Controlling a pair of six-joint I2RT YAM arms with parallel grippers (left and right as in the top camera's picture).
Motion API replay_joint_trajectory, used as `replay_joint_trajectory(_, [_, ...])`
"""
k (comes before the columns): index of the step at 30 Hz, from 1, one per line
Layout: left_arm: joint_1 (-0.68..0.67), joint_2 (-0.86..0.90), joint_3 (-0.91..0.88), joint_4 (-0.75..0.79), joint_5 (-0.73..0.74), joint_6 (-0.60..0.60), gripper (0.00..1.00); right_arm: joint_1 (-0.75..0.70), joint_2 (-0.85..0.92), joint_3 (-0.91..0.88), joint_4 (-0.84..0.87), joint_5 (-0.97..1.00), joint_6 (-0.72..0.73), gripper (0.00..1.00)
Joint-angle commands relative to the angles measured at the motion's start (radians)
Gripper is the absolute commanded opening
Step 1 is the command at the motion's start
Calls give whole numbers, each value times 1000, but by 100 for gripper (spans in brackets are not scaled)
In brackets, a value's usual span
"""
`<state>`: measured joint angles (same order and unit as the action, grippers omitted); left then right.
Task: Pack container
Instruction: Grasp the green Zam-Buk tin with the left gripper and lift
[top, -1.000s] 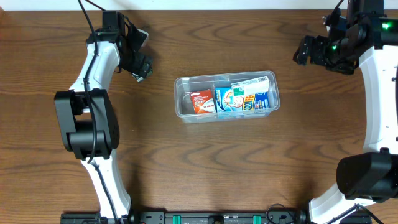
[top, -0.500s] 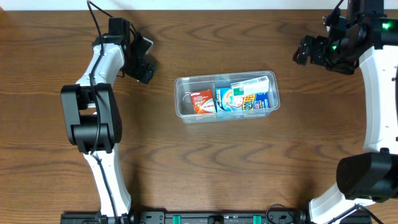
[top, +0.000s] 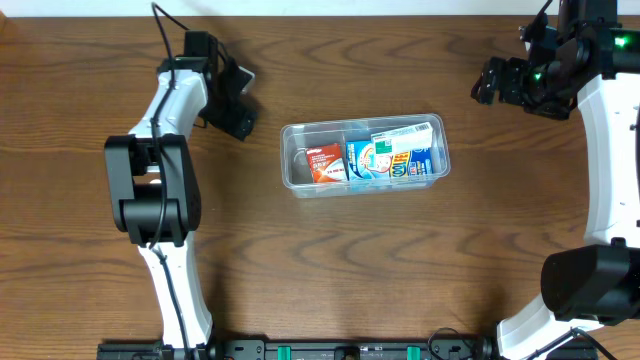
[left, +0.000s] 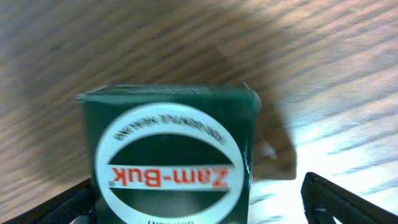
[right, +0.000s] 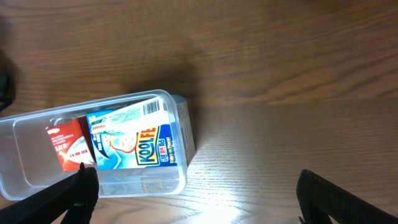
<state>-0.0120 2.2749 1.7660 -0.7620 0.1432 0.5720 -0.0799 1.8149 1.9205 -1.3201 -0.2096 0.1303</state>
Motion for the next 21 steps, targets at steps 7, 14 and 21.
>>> replay_joint_trajectory(7, [-32, 10, 5, -37, -2, -54, 93, 8, -3, 12, 0, -5, 14, 99])
replay_joint_trajectory(14, [-31, 10, 5, 31, -51, -130, 93, 8, -3, 12, 0, -5, 14, 99])
replay_joint_trajectory(21, [-32, 10, 5, 92, -50, -175, 93, 8, -3, 12, 0, -4, 14, 99])
